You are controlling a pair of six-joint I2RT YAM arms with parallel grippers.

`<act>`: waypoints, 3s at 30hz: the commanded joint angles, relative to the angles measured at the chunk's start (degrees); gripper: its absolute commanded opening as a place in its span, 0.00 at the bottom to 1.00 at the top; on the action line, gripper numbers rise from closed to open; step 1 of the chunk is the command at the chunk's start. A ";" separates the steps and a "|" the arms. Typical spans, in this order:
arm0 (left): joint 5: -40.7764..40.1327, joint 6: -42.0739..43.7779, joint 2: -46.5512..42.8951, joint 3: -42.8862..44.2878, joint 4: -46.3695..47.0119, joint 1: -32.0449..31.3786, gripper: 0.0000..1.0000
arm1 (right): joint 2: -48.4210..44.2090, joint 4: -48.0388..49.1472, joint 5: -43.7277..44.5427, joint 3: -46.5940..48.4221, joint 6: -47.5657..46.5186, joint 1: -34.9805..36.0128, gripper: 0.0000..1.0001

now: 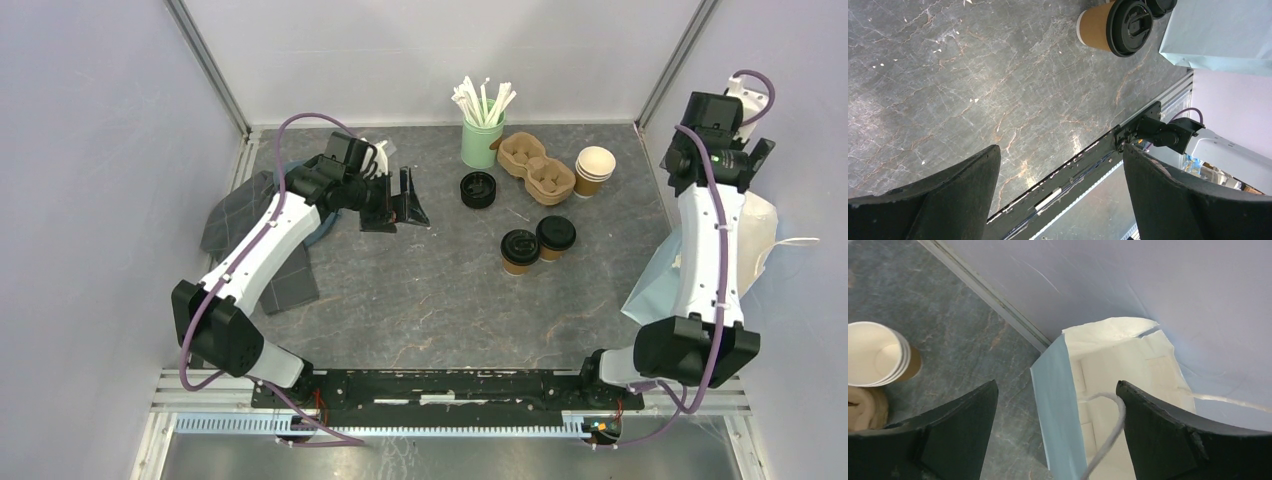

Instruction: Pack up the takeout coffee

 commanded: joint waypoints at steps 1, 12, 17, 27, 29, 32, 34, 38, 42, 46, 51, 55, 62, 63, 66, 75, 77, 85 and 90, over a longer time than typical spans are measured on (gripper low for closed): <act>-1.15 2.52 -1.27 2.25 -0.93 0.03 0.97 | -5.84 -0.16 -4.74 8.29 -2.97 1.65 0.95; 0.62 0.86 -4.78 -3.65 3.23 -0.01 0.97 | -4.83 10.60 -46.17 8.57 -12.64 11.36 0.96; -1.39 0.95 -6.04 -4.57 3.20 0.05 0.97 | 5.43 9.83 -51.64 6.23 -15.70 19.18 0.85; -8.44 3.43 -2.45 1.26 -3.66 0.21 0.97 | 20.90 15.79 -49.64 4.30 -13.28 20.28 0.81; -8.86 3.13 -2.17 1.16 -3.91 0.18 0.97 | 23.36 17.22 -49.54 4.32 -13.23 20.19 0.78; -8.15 2.02 -1.16 0.62 -3.74 0.21 0.97 | 27.70 16.21 -49.40 7.71 -13.23 19.84 0.73; -8.46 1.62 -0.70 0.37 -3.26 0.16 0.97 | 29.58 16.30 -49.95 8.90 -12.14 19.21 0.71; -7.98 1.08 0.18 0.78 -2.58 0.16 0.97 | 32.10 18.23 -52.66 8.33 -10.28 17.32 0.66; -7.17 0.80 0.95 1.05 -2.55 0.18 0.97 | 34.88 19.18 -55.48 9.38 -10.09 16.10 0.66; -7.54 0.87 1.34 1.73 -3.19 0.21 0.97 | 36.87 20.44 -58.38 8.66 -9.28 15.19 0.65; -7.70 1.20 1.93 2.46 -4.04 0.20 0.97 | 37.95 21.93 -60.40 6.64 -8.67 14.90 0.62; -7.76 1.55 2.23 2.55 -4.40 0.21 0.97 | 38.61 22.39 -61.65 6.02 -8.24 14.89 0.56; -7.26 2.47 2.87 2.80 -4.82 0.16 0.97 | 38.45 23.66 -62.77 3.83 -7.08 14.40 0.49; -7.18 2.64 2.89 2.78 -4.91 0.17 0.97 | 38.48 23.90 -63.04 3.53 -6.98 14.41 0.48; -7.18 3.29 3.07 2.84 -5.31 0.20 0.97 | 38.50 24.53 -63.58 2.60 -6.61 14.41 0.46; -7.08 5.44 3.51 3.84 -6.84 0.41 0.97 | 36.85 26.10 -64.64 2.50 -3.90 12.58 0.31; -6.99 6.05 3.70 4.09 -7.07 0.54 0.97 | 36.49 26.66 -65.37 2.28 -2.93 12.29 0.29; -6.78 8.31 4.48 5.30 -8.30 0.99 0.97 | 35.90 27.48 -65.72 1.27 -2.17 12.26 0.12; -7.06 8.95 4.63 5.42 -8.46 1.08 0.97 | 34.28 26.74 -65.10 1.75 -1.77 12.26 0.06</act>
